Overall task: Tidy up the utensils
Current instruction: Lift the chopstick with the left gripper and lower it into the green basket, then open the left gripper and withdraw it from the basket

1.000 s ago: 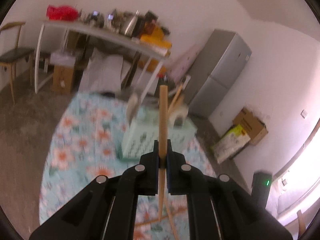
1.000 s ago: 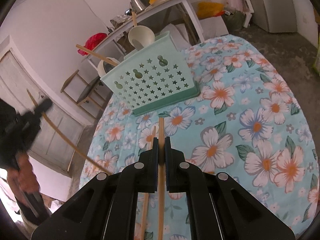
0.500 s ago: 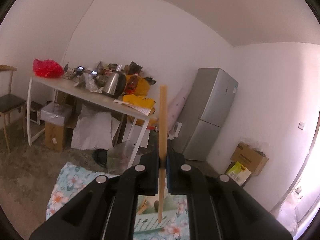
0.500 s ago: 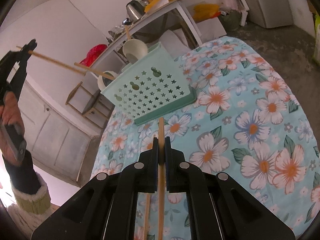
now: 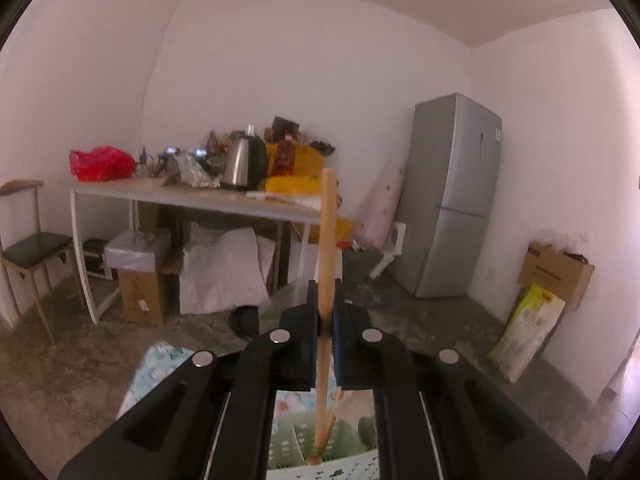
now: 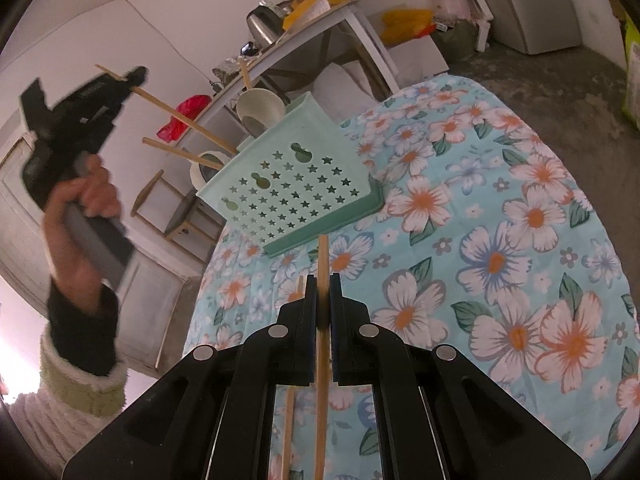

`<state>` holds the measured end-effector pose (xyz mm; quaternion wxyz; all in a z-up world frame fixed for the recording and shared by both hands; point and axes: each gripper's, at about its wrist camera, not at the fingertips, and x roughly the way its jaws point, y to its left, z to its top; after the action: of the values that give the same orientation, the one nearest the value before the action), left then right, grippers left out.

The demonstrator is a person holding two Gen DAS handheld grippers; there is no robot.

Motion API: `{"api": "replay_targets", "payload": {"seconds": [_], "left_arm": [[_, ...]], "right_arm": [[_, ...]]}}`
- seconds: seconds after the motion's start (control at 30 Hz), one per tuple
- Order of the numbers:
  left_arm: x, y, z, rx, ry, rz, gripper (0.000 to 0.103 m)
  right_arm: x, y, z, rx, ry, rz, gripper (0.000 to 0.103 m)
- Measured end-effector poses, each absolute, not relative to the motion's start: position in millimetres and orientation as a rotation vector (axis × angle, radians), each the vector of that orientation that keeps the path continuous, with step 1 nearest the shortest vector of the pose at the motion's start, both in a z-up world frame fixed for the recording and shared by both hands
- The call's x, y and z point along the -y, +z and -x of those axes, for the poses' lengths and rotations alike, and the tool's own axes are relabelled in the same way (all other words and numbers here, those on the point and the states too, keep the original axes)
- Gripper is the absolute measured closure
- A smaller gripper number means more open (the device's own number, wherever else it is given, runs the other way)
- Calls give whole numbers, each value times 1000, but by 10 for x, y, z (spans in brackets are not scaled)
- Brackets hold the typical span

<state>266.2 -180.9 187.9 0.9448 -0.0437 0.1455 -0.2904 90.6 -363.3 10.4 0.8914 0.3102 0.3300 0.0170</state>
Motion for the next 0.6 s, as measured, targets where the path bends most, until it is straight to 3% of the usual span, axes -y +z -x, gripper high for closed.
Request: {"api": "replay_targets", "payload": {"seconds": [0.07, 0.2, 0.6], "left_arm": [[1814, 1774, -2672, -335, -599, 89, 96], [1735, 1709, -2598, -357, -612, 117, 66], [1531, 1886, -1883, -311, -668, 70, 28]], "right_arm": [[3631, 106, -891, -686, 35, -643, 99], [3618, 117, -874, -687, 37, -637, 99], [3604, 178, -830, -695, 29, -600, 99]]}}
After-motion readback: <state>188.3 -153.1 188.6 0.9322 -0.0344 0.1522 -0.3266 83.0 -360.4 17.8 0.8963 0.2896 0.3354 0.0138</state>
